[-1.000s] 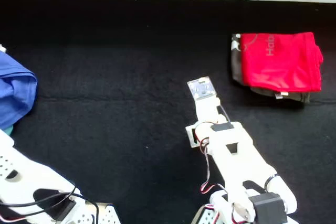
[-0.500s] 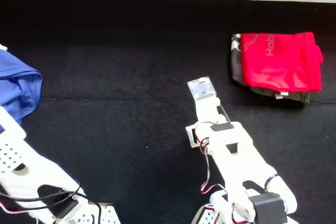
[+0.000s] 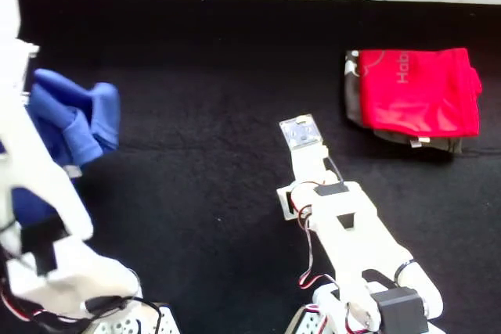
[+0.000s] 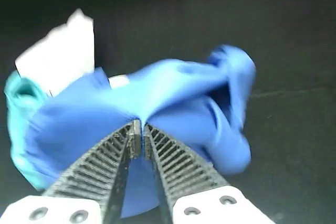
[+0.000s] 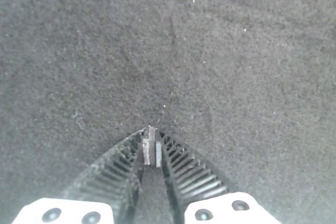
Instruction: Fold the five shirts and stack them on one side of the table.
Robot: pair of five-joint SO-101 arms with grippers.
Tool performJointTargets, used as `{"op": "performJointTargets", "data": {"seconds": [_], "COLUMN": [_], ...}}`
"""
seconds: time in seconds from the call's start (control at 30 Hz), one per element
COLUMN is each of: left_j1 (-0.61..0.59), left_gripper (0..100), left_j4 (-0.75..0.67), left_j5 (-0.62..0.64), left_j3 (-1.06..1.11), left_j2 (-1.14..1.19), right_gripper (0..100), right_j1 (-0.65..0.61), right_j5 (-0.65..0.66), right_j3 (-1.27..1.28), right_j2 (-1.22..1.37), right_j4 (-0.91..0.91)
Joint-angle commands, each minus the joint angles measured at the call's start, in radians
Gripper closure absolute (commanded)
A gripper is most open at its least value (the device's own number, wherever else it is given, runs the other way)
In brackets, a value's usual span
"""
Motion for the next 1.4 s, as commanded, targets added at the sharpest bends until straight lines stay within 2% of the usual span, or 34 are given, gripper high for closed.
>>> {"op": "performJointTargets", "data": {"seconds": [0.0, 0.17, 0.3, 0.4, 0.57, 0.7, 0.83, 1.0, 1.13, 1.37], "left_j1": [0.150, 0.371, 0.429, 0.369, 0.277, 0.180, 0.038, -0.061, -0.096, -0.030], "left_gripper": [99, 99, 99, 99, 99, 99, 97, 79, 78, 78], "left_j4": [0.003, 0.000, 0.005, 0.005, -0.011, -0.172, -0.341, -0.390, -0.321, 0.014], "left_j5": [0.005, 0.003, 0.003, 0.005, 0.025, 0.025, 0.029, 0.031, 0.028, 0.026], "left_j3": [-0.005, -0.013, 0.010, 0.154, 0.615, 0.878, 0.895, 0.845, 0.797, 0.765], "left_j2": [-0.148, -0.265, -0.309, -0.302, -0.232, -0.154, -0.101, -0.082, -0.102, -0.162], "right_gripper": [99.1, 99.1, 99.1, 99.1, 99.1, 99.1, 99.1, 99.1, 99.1, 99.1], "right_j1": [-0.008, -0.008, -0.008, -0.008, -0.008, -0.008, -0.008, -0.008, -0.008, -0.008], "right_j5": [-0.009, -0.009, -0.009, -0.009, -0.009, -0.009, -0.009, -0.009, -0.009, -0.009], "right_j3": [-0.001, 0.001, 0.002, 0.002, -0.002, -0.002, -0.002, -0.002, -0.002, -0.002], "right_j2": [0.005, 0.002, 0.002, 0.002, 0.007, 0.007, 0.007, 0.007, 0.007, 0.007], "right_j4": [-0.015, -0.015, -0.015, -0.015, -0.016, -0.016, -0.016, -0.016, -0.016, -0.016]}}
